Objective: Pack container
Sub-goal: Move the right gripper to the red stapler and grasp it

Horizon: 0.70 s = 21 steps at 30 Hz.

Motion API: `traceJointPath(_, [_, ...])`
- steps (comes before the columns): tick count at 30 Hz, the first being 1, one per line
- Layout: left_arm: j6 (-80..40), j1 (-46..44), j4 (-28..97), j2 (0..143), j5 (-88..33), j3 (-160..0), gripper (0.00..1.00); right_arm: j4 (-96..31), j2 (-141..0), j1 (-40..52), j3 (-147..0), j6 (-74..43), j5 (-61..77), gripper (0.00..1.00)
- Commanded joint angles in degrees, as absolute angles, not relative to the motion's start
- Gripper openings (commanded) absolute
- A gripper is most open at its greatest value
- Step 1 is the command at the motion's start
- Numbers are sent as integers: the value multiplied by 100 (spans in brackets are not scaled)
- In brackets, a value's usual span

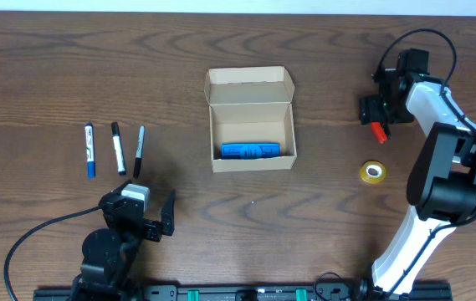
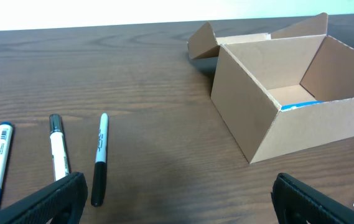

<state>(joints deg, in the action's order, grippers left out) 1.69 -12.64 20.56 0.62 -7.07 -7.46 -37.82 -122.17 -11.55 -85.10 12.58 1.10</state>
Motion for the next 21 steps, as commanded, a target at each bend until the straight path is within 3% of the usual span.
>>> traceJointPath(1, [150, -1278, 2075, 25, -637, -622, 95, -3789, -12328, -1181, -8458, 1293, 40, 75])
traceJointPath(13, [150, -1278, 2075, 25, -637, -622, 95, -3789, -12328, -1181, -8458, 1245, 43, 47])
traceJointPath(21, [150, -1278, 2073, 25, -637, -622, 95, -3793, -12328, -1162, -8458, 1140, 45, 22])
